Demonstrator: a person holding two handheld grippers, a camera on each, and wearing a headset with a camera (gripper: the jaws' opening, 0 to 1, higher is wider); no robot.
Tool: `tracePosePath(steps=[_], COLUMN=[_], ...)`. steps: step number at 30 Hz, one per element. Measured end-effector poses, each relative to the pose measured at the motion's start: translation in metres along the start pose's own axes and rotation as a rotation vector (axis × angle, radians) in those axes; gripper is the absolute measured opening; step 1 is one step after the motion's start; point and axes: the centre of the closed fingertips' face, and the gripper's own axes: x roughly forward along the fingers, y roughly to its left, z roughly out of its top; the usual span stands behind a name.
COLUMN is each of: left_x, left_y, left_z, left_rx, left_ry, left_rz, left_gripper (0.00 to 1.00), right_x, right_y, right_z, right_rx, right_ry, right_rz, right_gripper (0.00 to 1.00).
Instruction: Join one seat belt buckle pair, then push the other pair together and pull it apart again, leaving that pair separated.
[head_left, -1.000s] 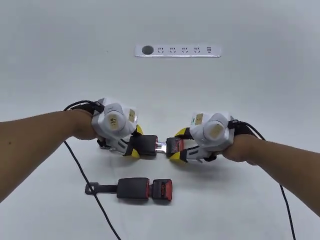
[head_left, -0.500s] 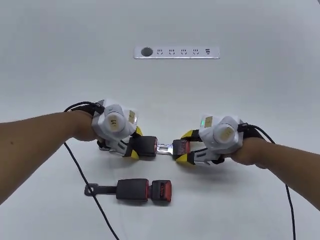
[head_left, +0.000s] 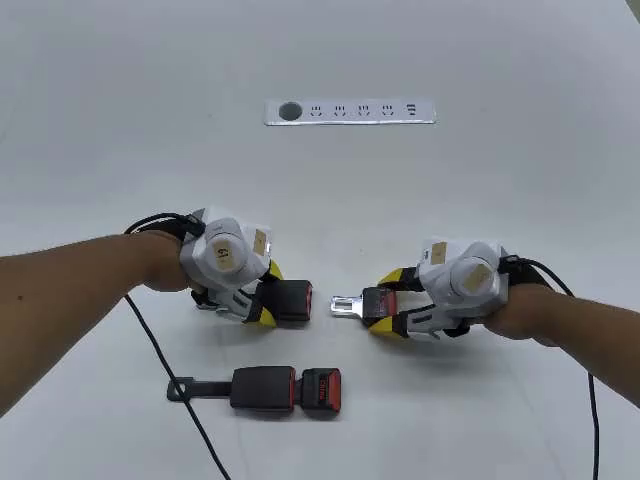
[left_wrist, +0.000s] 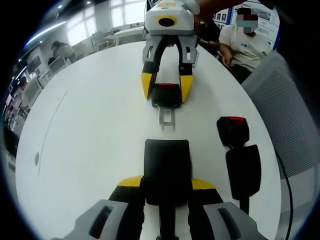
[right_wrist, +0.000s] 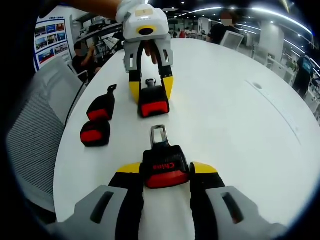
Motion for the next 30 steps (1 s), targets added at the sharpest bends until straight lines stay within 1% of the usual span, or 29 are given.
tracePosePath(steps=[11,13,15,17,21,28,30], left_x=[0.000,0.000,0.001,0.000,0.000,0.000,0.000], left_y=[0.000,0.001,0.001,0.001,0.000,0.000,0.000], left_z=[0.000,0.000,0.000,0.000,0.001,0.001,0.000], left_rx=[-0.001,-0.001,-0.002,-0.002,-0.002,-0.005,-0.006], left_ry=[0.006,0.008,0.008,0.008,0.010,0.017,0.016], left_rz=[0.000,0.000,0.001,0.001,0.001,0.003,0.004], left_gripper=[0.34,0.34,0.34,0.34,0.34,0.34,0.34], right_x=[-0.015,-0.019,-0.022,-0.026,-0.031,-0.041,-0.045], right_y=[-0.004,-0.003,-0.006,-0.003,-0.003,-0.007,-0.006], right_z=[-0.021,-0.023,-0.027,-0.028,-0.033,-0.041,-0.043], right_rx=[0.012,0.014,0.014,0.016,0.019,0.025,0.028], right_ry=[0.006,0.005,0.006,0.008,0.011,0.014,0.016], right_rz=[-0.020,-0.021,-0.023,-0.024,-0.026,-0.034,-0.036], right_gripper=[0.35,0.35,0.35,0.35,0.35,0.35,0.35])
